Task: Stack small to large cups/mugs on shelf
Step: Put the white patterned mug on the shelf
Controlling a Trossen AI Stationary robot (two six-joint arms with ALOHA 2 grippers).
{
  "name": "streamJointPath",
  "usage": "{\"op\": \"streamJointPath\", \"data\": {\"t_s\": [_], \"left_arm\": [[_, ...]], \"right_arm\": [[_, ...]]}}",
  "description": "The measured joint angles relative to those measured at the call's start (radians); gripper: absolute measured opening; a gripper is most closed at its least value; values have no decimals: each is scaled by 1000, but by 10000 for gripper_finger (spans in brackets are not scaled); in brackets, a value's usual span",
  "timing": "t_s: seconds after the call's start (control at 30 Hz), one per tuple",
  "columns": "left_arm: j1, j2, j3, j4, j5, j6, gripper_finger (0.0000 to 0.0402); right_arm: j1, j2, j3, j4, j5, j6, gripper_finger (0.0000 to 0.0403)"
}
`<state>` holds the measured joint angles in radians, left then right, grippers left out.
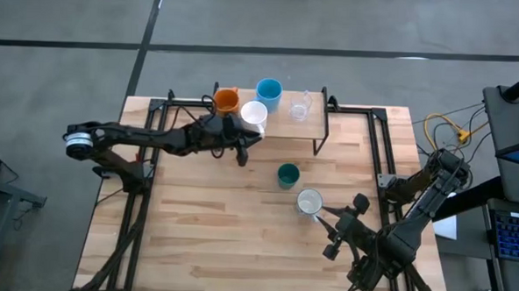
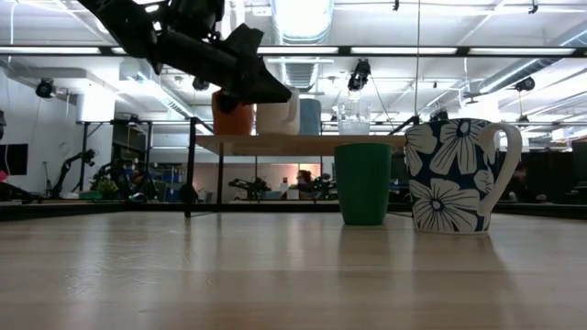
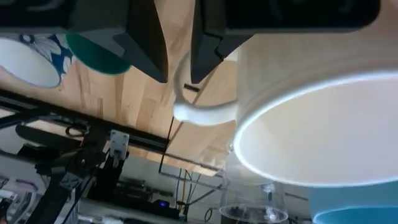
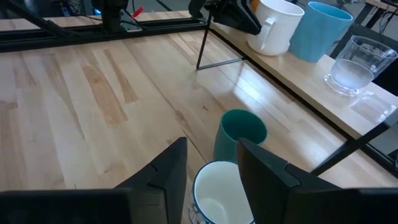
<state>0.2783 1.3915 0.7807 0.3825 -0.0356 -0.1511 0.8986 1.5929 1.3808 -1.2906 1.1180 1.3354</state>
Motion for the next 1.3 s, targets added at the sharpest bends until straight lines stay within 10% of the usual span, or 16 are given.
{"op": "streamJointPath", "data": {"t_s": [0.5, 0.67, 1.03, 1.3], "left_arm": [[-8, -160, -2, -240, 10, 39, 55], [-53, -317, -2, -380, 159, 56, 55], [-313, -510, -36, -602, 204, -63, 55], [-500, -529, -255, -412, 170, -304, 55]], "right_arm": [[0, 0, 0, 3, 0, -1, 131], [0, 0, 0, 3, 15, -2, 130], [-9, 0, -6, 14, 280, -1, 125], [-39, 0, -7, 38, 299, 15, 129]]}}
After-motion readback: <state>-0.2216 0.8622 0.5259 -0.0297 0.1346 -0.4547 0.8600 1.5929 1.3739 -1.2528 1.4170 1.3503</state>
